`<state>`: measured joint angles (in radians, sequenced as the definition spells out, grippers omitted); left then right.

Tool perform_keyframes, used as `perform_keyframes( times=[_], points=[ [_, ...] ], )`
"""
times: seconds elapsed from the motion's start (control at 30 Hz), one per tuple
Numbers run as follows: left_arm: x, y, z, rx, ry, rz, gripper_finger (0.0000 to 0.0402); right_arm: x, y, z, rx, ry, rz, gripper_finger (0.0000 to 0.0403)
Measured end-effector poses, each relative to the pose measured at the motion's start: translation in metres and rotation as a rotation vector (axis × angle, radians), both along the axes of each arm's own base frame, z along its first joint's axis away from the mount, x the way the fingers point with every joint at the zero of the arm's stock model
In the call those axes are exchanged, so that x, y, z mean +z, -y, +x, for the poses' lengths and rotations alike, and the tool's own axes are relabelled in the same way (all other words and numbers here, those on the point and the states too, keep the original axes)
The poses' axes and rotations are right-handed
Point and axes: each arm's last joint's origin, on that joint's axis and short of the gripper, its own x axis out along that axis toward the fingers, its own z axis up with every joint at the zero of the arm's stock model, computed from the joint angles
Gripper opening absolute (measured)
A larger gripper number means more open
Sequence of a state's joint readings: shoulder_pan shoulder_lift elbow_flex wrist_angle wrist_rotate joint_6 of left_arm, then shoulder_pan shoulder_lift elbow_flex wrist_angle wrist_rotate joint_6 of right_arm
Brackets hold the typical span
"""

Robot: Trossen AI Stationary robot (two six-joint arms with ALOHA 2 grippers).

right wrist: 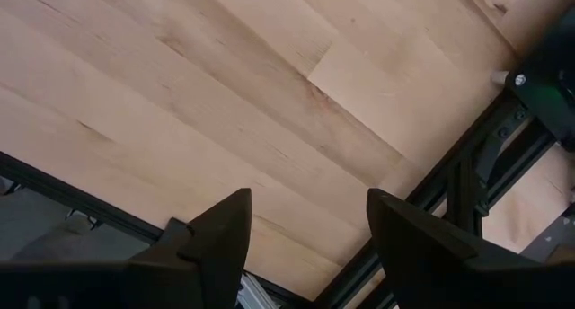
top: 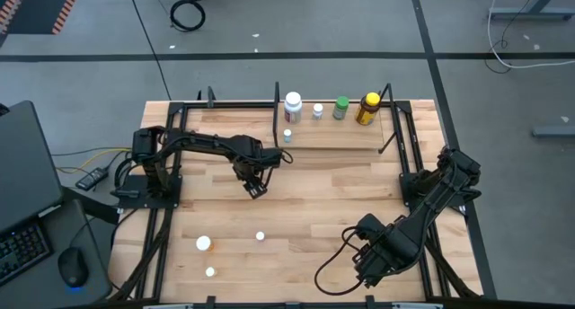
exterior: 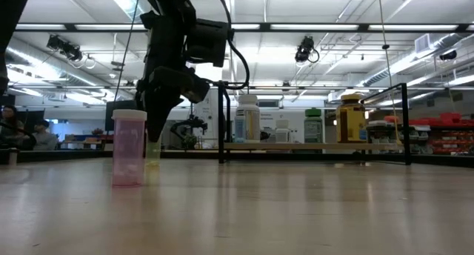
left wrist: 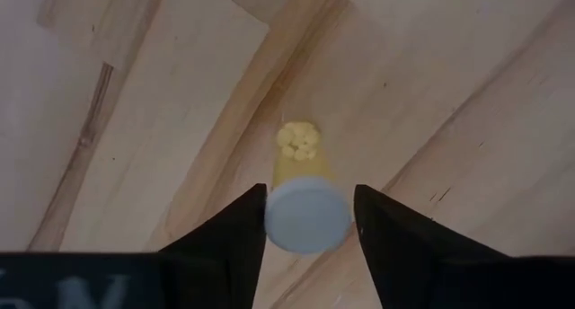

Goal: Pick and place medicine bottles onto shelf by color
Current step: Put the top small yellow pill bottle on the shelf

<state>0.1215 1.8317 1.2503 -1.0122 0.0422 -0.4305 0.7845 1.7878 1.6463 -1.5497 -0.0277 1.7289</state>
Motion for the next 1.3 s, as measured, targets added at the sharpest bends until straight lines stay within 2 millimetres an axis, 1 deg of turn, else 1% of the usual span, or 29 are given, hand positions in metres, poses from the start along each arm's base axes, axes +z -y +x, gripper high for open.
perform_keyframes(
  times=[0.4, 0.5, 0.7, 0.87, 0.97, 1.03, 1.17, 1.3],
  points=[
    [0.000, 0.000, 0.000, -0.034, 0.000, -0.001, 0.0121, 0.000, 0.000, 0.000, 0.000, 0.000, 0.000, 0.0229],
    [0.000, 0.000, -0.001, -0.034, -0.005, -0.008, 0.0121, 0.000, 0.000, 0.000, 0.000, 0.000, 0.000, 0.0229],
    [0.000, 0.001, -0.004, -0.034, -0.035, -0.016, 0.0140, 0.000, 0.000, 0.000, 0.000, 0.000, 0.000, 0.0229],
    [0.004, 0.002, -0.001, -0.032, -0.018, -0.055, 0.0131, 0.000, 0.000, 0.000, 0.000, -0.002, -0.002, 0.0229],
    [0.015, 0.001, 0.007, -0.036, 0.029, -0.051, 0.0122, 0.000, 0.000, 0.000, -0.001, -0.005, 0.001, 0.0229],
    [0.027, 0.000, 0.015, -0.054, 0.079, -0.043, 0.0121, 0.000, 0.000, 0.000, -0.006, -0.010, 0.005, 0.0229],
    [0.056, -0.004, 0.030, -0.082, 0.192, -0.004, 0.0132, 0.000, 0.000, -0.001, -0.008, -0.017, 0.008, 0.0229],
    [0.087, -0.013, 0.043, -0.080, 0.312, 0.035, 0.0139, 0.000, 0.000, -0.001, -0.010, -0.021, 0.013, 0.0229]
  ],
)
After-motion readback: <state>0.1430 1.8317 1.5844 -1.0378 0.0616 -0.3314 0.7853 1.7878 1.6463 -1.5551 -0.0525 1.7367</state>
